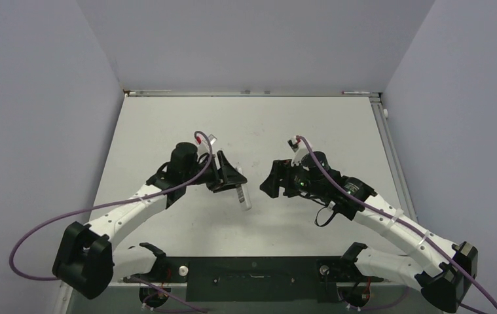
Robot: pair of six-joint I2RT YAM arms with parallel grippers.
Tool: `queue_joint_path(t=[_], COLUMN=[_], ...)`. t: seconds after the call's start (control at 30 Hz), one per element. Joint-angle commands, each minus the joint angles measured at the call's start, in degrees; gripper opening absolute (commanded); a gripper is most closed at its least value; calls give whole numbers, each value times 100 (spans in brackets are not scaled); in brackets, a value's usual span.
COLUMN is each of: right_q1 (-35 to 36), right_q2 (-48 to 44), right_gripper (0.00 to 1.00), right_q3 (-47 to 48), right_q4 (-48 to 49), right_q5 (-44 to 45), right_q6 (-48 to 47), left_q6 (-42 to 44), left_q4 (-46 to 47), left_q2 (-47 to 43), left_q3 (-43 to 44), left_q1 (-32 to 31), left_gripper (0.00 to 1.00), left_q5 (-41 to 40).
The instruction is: Load the batteries into the remote control
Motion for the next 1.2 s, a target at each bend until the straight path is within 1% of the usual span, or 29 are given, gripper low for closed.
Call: queue_joint_path(t=[0.0,0.07,0.13,0.3,0.43,0.63,0.73,0.87,0.9,0.93,1.0,1.1,1.17], right_q1=[-38,-54,-73,-79,-89,-108,-116,-133,-133,-133,-140,-144,-153], right_q2=[-174,-203,-161,-137,-179,-319,-381,-431,-440,-443,-426,-361,-289], right_gripper=[72,72,72,71,71,71,72,73,73,73,74,74,74], right_q3=[224,160,136,63,-77,-295,-362,-439,-454,-460,-465,-435,-393], right_q4=[-858,-931,-1025,-1193,-1287,-1331,-1358,-1390,-1391,-1387,-1359,-1343,-1351], right_q5=[1393,1620,1745,1954,2106,2135,2071,2094,2095,2095,2104,2136,2166], right_q6=[-338,-353,-351,-393,-352,-222,-218,-222,-225,-233,-250,-279,-287], left_q6=[878,993,942,738,534,553,576,563,567,568,572,592,607], left_q4=[-1651,-2133,-2344,-2696,-2718,-3235,-3524,-3619,-3629,-3664,-3699,-3711,-3729], left_q2=[762,1210,1613,2366,2829,3642,3923,4122,4149,4179,4201,4195,4187], left_q3=[793,1139,1381,1866,2069,2749,3047,3200,3215,3242,3262,3274,3273], left_q1=[-517,-816,-1037,-1327,-1419,-1594,-1636,-1641,-1640,-1643,-1648,-1641,-1645], left_gripper=[0,0,0,0,0,0,0,0,7,16,28,41,47], left_q5=[-1213,-1698,-2042,-2531,-2611,-2929,-3064,-3072,-3064,-3074,-3082,-3063,-3056])
